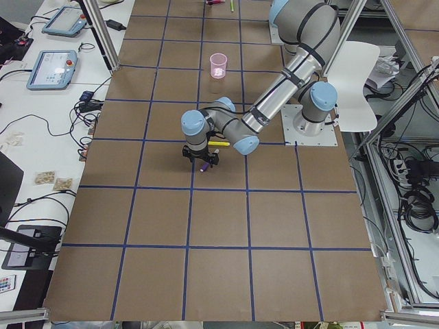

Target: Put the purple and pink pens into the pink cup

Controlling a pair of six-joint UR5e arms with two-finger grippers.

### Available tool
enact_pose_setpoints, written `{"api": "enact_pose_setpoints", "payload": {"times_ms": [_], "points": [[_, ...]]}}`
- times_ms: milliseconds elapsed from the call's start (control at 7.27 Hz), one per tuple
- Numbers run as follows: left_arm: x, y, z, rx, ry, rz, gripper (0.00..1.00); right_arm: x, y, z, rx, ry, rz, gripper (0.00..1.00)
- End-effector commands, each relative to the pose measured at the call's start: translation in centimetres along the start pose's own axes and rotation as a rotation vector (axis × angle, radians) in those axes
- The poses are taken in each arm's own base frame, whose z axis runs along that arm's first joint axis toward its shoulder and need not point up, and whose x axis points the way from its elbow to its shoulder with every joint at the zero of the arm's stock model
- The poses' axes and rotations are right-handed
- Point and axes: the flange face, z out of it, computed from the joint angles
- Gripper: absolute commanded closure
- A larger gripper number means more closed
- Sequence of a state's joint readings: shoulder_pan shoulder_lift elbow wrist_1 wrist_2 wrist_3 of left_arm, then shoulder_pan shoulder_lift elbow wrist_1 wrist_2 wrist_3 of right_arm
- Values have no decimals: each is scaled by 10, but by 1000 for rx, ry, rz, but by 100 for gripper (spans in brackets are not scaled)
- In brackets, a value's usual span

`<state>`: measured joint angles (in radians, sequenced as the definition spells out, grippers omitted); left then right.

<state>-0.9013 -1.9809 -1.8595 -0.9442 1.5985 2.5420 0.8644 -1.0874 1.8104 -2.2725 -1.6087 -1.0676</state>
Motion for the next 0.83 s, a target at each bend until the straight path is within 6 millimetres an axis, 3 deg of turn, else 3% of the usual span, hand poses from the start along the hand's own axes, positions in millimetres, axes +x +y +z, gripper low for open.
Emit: {"api": "enact_pose_setpoints", "payload": {"times_ms": [0,275,413,550,688], "points": [[-2,0,16,11,-22,0,0,0,-1,3,-7,2,-4,92],[-4,3,24,8,-32,3,0,-1,-2,-4,5,16,-3,97],[-4,3,26,11,-30,8,0,-1,-9,-30,30,58,-6,100],[-4,4,26,8,-34,7,10,-20,-21,-62,59,97,-35,100],[-3,5,24,5,-38,32,24,-48,-32,-80,112,85,-70,100]]}}
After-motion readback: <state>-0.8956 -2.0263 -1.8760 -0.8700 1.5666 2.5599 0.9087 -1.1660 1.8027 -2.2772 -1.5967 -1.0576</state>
